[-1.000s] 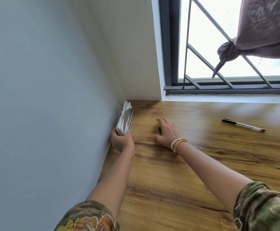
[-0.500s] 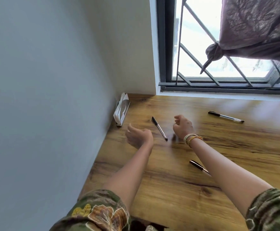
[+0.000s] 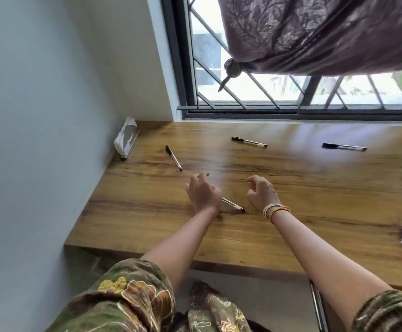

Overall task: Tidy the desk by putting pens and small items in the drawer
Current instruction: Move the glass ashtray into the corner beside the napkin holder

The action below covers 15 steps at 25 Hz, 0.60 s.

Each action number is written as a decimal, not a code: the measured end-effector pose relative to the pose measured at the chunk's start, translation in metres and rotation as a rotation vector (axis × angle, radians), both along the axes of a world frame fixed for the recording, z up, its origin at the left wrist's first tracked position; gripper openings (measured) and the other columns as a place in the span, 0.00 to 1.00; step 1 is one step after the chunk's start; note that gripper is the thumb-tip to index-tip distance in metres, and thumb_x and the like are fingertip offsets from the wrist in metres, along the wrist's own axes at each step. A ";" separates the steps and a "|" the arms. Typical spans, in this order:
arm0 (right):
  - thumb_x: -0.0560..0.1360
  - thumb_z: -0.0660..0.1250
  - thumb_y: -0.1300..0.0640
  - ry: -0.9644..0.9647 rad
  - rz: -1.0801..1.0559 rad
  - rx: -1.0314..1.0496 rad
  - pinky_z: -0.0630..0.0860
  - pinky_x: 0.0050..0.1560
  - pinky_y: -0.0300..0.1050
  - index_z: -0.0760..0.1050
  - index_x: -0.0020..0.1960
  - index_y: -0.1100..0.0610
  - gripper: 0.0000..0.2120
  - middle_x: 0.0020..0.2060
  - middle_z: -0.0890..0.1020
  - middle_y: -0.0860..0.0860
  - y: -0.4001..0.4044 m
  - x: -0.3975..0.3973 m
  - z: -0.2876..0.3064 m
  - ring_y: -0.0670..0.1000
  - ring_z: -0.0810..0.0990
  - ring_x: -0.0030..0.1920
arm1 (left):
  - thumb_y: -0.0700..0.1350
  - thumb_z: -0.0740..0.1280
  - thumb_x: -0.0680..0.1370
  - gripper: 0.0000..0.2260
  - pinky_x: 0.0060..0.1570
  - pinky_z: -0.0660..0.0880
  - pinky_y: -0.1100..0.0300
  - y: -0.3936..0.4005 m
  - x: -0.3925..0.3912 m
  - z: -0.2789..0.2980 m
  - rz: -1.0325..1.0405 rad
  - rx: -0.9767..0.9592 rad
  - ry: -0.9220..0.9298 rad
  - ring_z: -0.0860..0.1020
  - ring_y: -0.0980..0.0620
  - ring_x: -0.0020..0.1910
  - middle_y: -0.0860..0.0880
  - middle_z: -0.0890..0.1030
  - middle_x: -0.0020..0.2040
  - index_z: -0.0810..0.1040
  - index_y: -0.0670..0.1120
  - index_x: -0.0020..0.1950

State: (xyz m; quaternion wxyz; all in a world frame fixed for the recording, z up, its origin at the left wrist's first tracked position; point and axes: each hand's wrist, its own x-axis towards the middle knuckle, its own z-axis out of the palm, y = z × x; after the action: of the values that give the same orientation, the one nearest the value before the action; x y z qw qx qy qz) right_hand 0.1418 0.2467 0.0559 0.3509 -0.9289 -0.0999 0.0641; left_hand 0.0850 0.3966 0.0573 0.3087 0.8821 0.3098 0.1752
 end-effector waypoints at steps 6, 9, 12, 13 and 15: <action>0.71 0.59 0.66 -0.082 -0.047 -0.041 0.76 0.58 0.51 0.77 0.59 0.58 0.19 0.56 0.80 0.56 -0.076 -0.032 -0.007 0.57 0.79 0.56 | 0.38 0.65 0.71 0.19 0.69 0.64 0.45 -0.081 -0.017 -0.006 -0.202 0.059 -0.005 0.76 0.45 0.59 0.45 0.78 0.58 0.76 0.44 0.62; 0.71 0.60 0.68 -0.138 -0.048 -0.054 0.77 0.55 0.50 0.78 0.58 0.59 0.18 0.53 0.81 0.56 -0.104 -0.040 -0.012 0.56 0.79 0.53 | 0.38 0.64 0.72 0.19 0.69 0.64 0.44 -0.113 -0.014 -0.008 -0.309 0.060 0.024 0.75 0.45 0.61 0.45 0.78 0.60 0.76 0.43 0.63; 0.70 0.61 0.69 -0.173 -0.115 -0.052 0.78 0.53 0.49 0.79 0.57 0.60 0.18 0.52 0.81 0.57 -0.126 -0.035 -0.009 0.56 0.80 0.52 | 0.39 0.64 0.73 0.19 0.67 0.66 0.48 -0.141 0.001 -0.007 -0.415 0.071 0.026 0.75 0.46 0.63 0.45 0.78 0.62 0.76 0.44 0.64; 0.70 0.61 0.70 -0.188 -0.163 -0.056 0.78 0.54 0.49 0.79 0.56 0.60 0.18 0.52 0.81 0.57 -0.135 -0.032 -0.009 0.56 0.80 0.53 | 0.40 0.64 0.73 0.19 0.67 0.67 0.49 -0.150 0.008 -0.008 -0.452 0.071 0.028 0.75 0.47 0.64 0.45 0.78 0.62 0.75 0.44 0.65; 0.68 0.61 0.70 -0.224 -0.277 -0.076 0.78 0.54 0.50 0.80 0.55 0.61 0.18 0.50 0.82 0.58 -0.155 -0.024 -0.011 0.57 0.80 0.53 | 0.40 0.64 0.74 0.19 0.68 0.66 0.49 -0.168 0.021 -0.010 -0.518 0.075 0.041 0.74 0.47 0.65 0.46 0.77 0.64 0.74 0.44 0.66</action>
State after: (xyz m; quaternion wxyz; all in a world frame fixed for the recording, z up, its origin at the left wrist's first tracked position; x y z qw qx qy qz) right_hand 0.1178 0.0922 0.0453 0.3076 -0.9477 -0.0070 -0.0851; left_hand 0.1063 0.2284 0.0468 0.3040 0.9462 0.0730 0.0835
